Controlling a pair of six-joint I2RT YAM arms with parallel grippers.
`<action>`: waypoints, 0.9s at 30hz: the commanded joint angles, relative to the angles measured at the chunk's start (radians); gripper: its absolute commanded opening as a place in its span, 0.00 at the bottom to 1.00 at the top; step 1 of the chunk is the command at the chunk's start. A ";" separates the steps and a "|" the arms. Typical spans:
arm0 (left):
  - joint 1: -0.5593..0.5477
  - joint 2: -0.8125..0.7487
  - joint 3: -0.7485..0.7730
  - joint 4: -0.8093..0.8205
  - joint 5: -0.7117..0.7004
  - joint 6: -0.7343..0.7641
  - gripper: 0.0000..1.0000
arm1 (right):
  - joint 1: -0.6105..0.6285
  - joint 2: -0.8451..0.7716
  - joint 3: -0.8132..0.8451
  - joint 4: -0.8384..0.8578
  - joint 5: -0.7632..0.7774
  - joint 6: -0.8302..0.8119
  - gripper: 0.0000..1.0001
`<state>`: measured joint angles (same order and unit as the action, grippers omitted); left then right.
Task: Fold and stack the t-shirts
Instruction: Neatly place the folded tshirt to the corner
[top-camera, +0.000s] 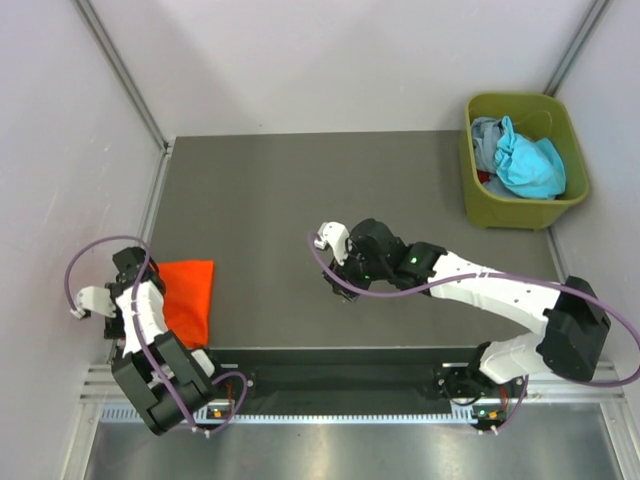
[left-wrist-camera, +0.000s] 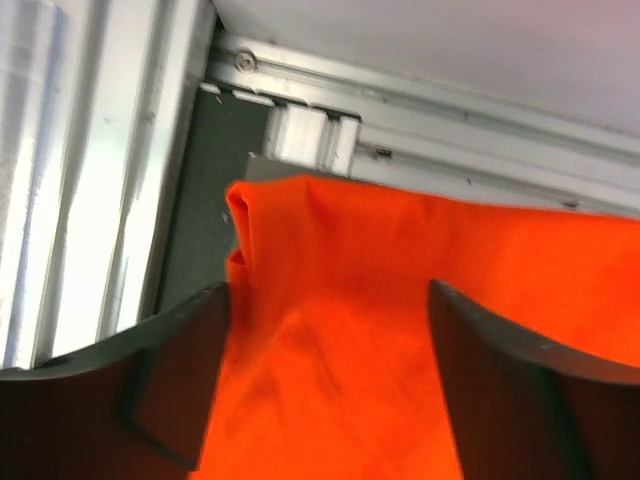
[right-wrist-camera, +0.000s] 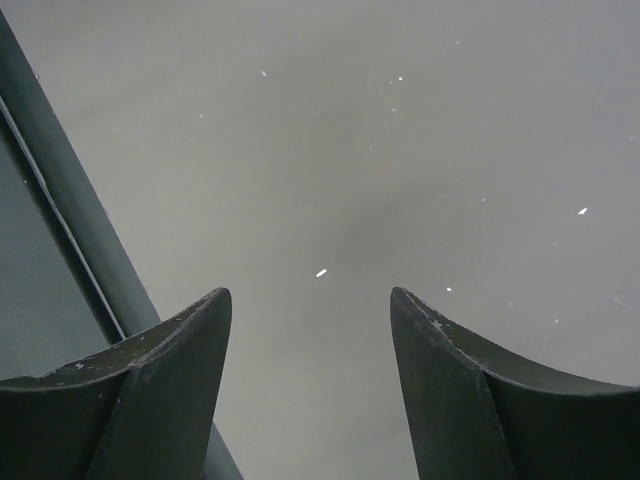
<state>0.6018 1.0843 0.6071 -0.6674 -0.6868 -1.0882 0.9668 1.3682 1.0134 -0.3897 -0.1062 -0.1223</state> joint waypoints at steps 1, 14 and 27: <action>0.009 0.000 0.063 -0.095 0.081 -0.083 0.87 | 0.010 -0.049 -0.007 0.026 0.002 0.024 0.66; -0.010 -0.086 0.215 -0.477 0.172 -0.400 0.99 | -0.011 -0.124 -0.053 0.035 -0.024 0.116 0.68; -0.650 0.123 0.409 -0.263 0.142 -0.243 0.98 | -0.127 -0.228 -0.200 0.222 -0.139 0.418 0.67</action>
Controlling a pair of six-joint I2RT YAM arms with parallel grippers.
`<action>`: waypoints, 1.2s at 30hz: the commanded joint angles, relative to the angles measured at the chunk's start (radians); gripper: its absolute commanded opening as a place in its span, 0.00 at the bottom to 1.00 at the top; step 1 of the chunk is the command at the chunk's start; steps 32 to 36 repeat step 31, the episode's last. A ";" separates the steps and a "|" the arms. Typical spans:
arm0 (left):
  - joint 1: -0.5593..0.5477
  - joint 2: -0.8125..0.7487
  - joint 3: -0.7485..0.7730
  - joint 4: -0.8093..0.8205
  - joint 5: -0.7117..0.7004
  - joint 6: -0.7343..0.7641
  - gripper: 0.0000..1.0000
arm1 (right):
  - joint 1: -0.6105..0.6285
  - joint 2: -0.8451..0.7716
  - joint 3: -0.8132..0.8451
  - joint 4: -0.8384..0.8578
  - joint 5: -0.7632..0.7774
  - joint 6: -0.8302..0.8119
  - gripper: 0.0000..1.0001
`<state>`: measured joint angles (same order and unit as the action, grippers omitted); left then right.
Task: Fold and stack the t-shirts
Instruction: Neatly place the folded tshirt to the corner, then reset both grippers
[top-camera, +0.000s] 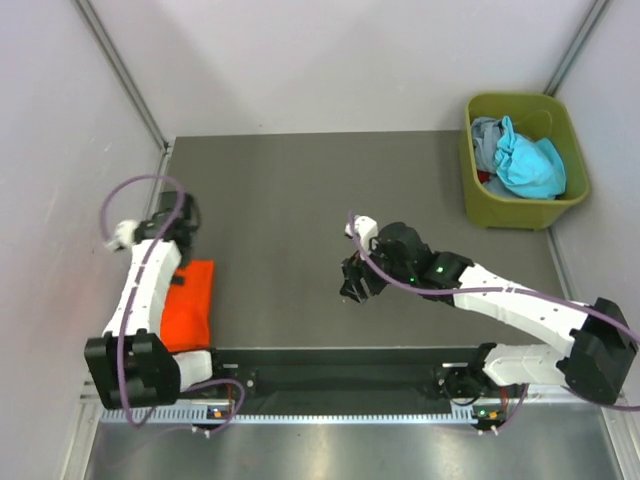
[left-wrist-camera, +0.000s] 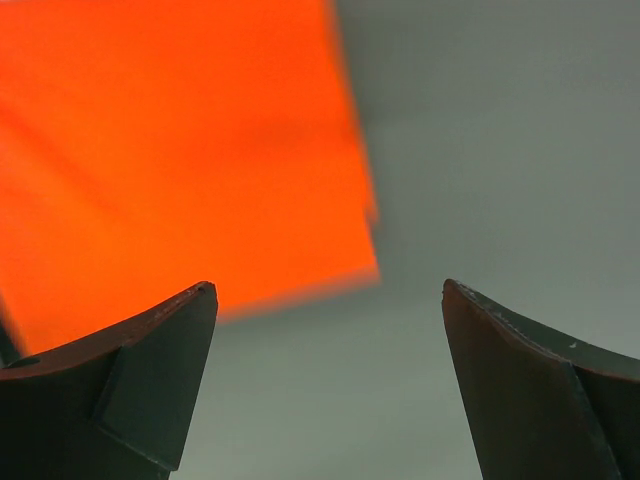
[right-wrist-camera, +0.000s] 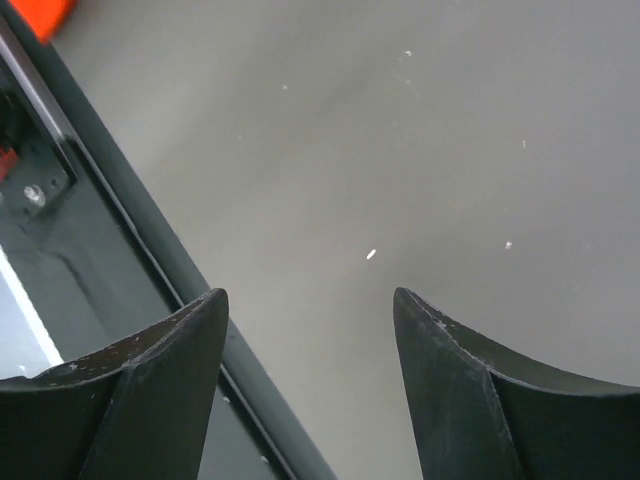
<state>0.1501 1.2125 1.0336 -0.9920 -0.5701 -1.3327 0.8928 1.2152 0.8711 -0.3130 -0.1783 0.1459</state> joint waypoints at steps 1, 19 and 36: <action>-0.260 -0.017 -0.039 0.117 0.051 0.016 0.98 | -0.069 -0.100 -0.093 0.184 -0.081 0.190 0.67; -0.801 -0.763 -0.904 1.283 0.762 0.005 0.95 | -0.192 -0.740 -1.014 0.900 0.146 0.959 0.99; -0.796 -1.055 -1.195 1.674 0.691 -0.273 0.98 | -0.160 -0.755 -1.024 1.008 0.094 0.953 1.00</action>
